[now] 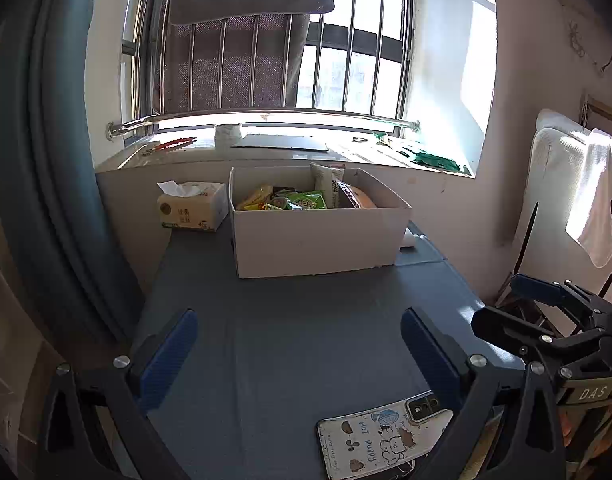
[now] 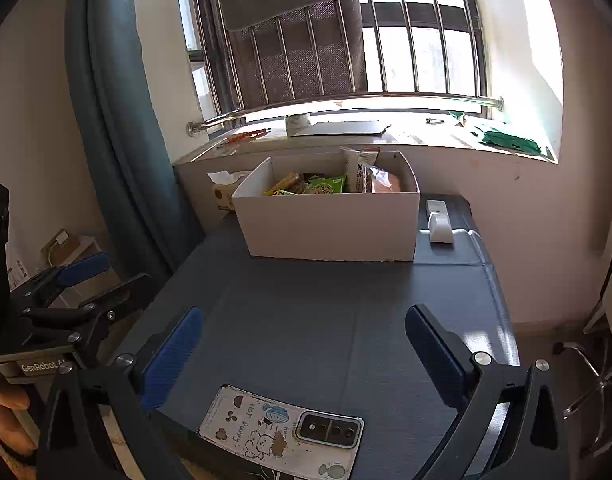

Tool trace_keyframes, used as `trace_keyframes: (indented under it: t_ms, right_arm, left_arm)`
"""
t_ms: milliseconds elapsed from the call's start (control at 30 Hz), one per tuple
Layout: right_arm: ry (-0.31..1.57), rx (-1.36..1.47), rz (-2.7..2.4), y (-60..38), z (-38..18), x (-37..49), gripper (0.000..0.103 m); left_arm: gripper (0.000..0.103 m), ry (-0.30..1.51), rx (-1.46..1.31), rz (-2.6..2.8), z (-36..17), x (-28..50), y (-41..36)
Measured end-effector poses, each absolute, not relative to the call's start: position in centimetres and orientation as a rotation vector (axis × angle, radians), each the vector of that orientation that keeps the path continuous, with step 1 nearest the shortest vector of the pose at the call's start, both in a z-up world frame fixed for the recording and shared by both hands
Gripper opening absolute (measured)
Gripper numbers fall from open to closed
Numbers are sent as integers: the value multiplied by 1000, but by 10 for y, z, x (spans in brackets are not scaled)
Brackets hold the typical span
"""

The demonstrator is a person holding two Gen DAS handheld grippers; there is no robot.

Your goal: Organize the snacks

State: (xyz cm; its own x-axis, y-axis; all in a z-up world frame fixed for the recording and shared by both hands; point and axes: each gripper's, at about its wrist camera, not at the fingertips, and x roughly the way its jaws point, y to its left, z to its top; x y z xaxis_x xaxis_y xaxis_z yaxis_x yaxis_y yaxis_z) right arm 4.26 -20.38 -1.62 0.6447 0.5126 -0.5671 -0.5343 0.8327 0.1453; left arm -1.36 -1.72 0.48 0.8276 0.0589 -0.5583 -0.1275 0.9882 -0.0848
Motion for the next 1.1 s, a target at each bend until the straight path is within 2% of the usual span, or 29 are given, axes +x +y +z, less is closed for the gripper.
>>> trace_keyframes:
  t_ms: [1100]
  right_arm:
    - [641,-49,603,-203,-18,42,103]
  left_arm:
    - [103,611,-134,94,0,-11,-14]
